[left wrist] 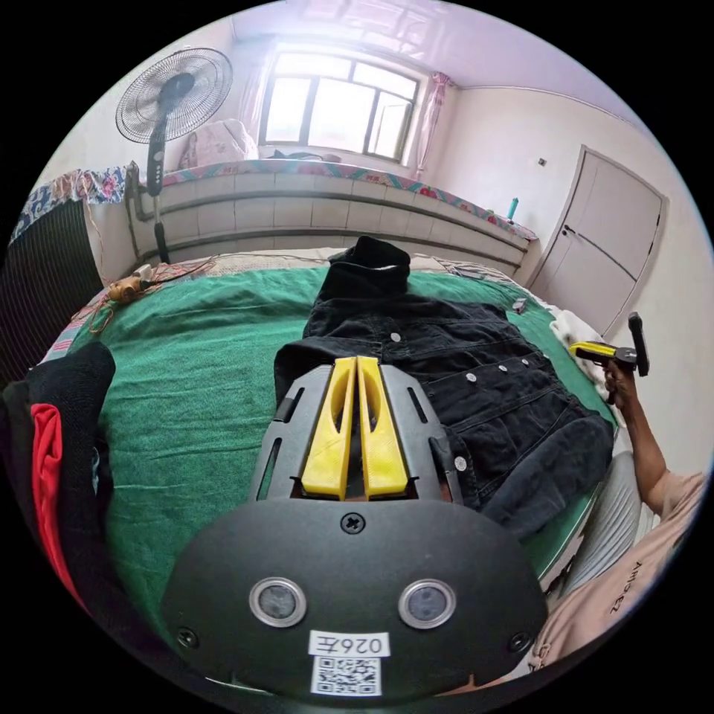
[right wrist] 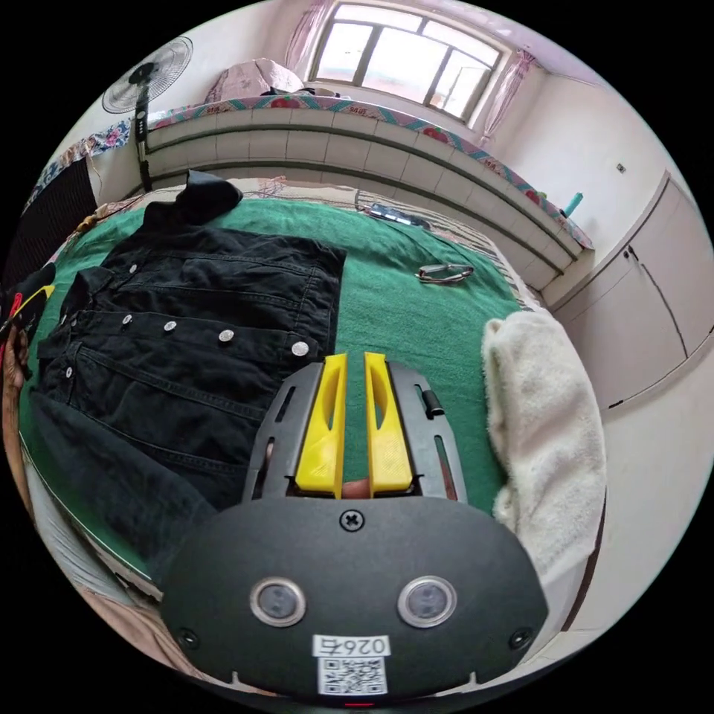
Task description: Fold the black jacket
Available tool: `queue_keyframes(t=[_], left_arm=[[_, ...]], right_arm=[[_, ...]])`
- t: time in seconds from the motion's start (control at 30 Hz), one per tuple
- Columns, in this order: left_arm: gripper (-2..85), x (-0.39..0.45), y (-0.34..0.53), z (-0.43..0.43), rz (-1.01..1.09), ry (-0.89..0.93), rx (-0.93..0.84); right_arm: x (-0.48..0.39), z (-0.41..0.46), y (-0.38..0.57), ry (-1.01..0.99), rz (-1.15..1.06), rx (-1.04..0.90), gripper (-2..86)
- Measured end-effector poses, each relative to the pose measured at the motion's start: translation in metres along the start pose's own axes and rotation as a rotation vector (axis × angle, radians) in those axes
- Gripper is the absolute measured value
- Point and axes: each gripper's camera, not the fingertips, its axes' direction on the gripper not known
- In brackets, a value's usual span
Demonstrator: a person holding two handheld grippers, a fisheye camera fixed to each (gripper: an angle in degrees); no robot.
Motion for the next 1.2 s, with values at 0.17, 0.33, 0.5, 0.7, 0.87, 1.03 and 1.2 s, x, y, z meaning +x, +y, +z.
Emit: queue_keyframes(t=[0.17, 0.33, 0.5, 0.7, 0.87, 1.03, 1.2], left_arm=[[-0.5, 0.029, 0.01, -0.014, 0.172, 0.237, 0.004], [5.2, 0.112, 0.033, -0.038, 0.535, 0.446, -0.121], [6.2, 0.188, 0.075, -0.064, 0.853, 0.274, -0.191], [11.6, 0.201, 0.12, -0.071, 0.878, 0.148, -0.335], [15.2, 0.171, 0.133, -0.074, 0.746, 0.071, -0.346], [17.6, 0.162, 0.134, -0.064, 0.734, -0.018, -0.424], [2.0, 0.164, 0.129, -0.056, 0.771, -0.099, -0.518]], right_arm=[[0.001, -0.024, 0.015, -0.231, -0.076, 0.083, 3.2], [-0.017, -0.068, 0.037, -0.585, -0.374, 0.111, 4.4], [-0.035, -0.118, 0.088, -0.564, -0.602, 0.165, 4.7], [-0.082, -0.119, 0.165, -0.344, -0.902, -0.041, 8.2], [-0.099, -0.119, 0.195, -0.269, -0.936, -0.097, 9.2], [-0.13, -0.103, 0.194, -0.162, -0.989, -0.208, 8.4], [-0.132, -0.118, 0.18, -0.102, -0.99, -0.216, -0.5]])
